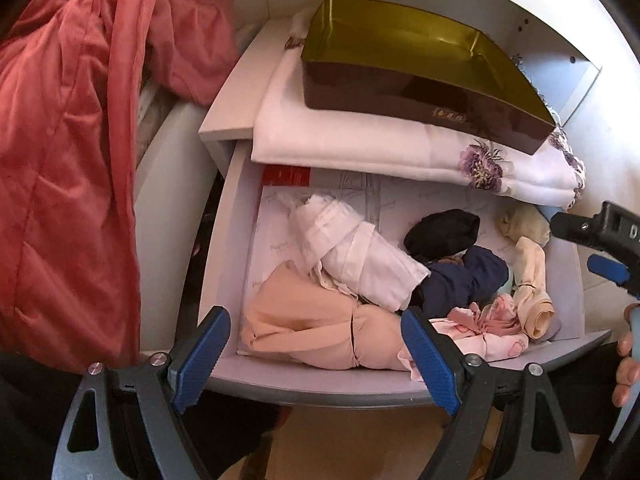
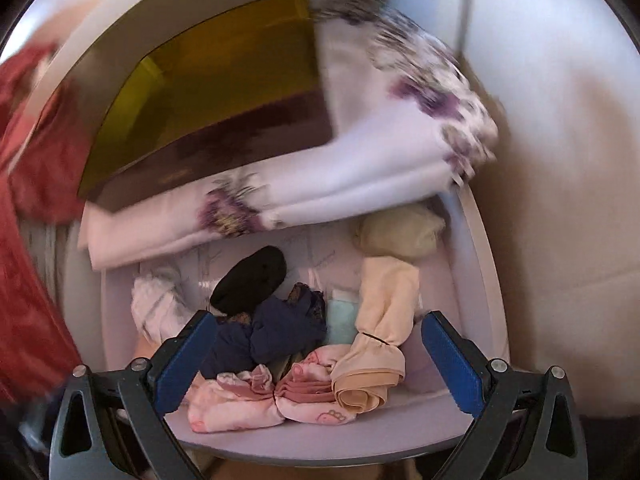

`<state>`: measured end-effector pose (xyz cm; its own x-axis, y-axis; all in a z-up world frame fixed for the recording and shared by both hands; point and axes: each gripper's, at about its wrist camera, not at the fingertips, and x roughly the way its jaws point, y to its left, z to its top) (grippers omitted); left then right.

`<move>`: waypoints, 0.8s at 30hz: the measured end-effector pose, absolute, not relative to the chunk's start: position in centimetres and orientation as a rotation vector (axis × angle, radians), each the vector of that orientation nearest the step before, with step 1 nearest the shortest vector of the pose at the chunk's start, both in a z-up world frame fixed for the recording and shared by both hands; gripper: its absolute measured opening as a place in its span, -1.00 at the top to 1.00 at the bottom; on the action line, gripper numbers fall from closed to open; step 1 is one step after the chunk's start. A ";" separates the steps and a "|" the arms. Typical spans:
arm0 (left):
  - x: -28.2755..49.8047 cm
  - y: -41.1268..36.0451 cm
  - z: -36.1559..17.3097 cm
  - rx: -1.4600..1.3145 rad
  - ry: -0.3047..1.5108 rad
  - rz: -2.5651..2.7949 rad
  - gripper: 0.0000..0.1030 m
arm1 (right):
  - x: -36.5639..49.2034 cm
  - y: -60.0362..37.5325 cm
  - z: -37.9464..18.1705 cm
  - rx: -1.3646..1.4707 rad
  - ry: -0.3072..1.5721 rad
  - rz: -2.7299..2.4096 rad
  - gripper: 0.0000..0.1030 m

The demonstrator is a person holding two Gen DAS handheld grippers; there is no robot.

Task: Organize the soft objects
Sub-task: 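Reach into the drawer and grasp the beige rolled stocking with the right tool, then lift the beige roll into the gold tray and open the right tool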

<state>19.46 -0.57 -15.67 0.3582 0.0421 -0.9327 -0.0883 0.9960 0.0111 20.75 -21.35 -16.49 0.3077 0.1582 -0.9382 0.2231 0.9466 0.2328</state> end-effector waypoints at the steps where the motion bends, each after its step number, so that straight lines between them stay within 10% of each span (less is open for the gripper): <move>1: 19.5 -0.5 -15.8 -0.049 1.208 0.085 -0.73 | 20.7 -21.6 -16.6 0.369 1.265 -0.045 -1.00; 14: 19.7 -0.3 -16.9 -0.089 1.262 0.074 -0.72 | 21.6 -23.6 -21.2 0.394 1.410 -0.139 -0.24; 24: 20.0 -0.4 -17.6 -0.105 1.285 0.064 -0.72 | 22.3 -22.1 -27.6 0.245 1.597 -0.185 -0.08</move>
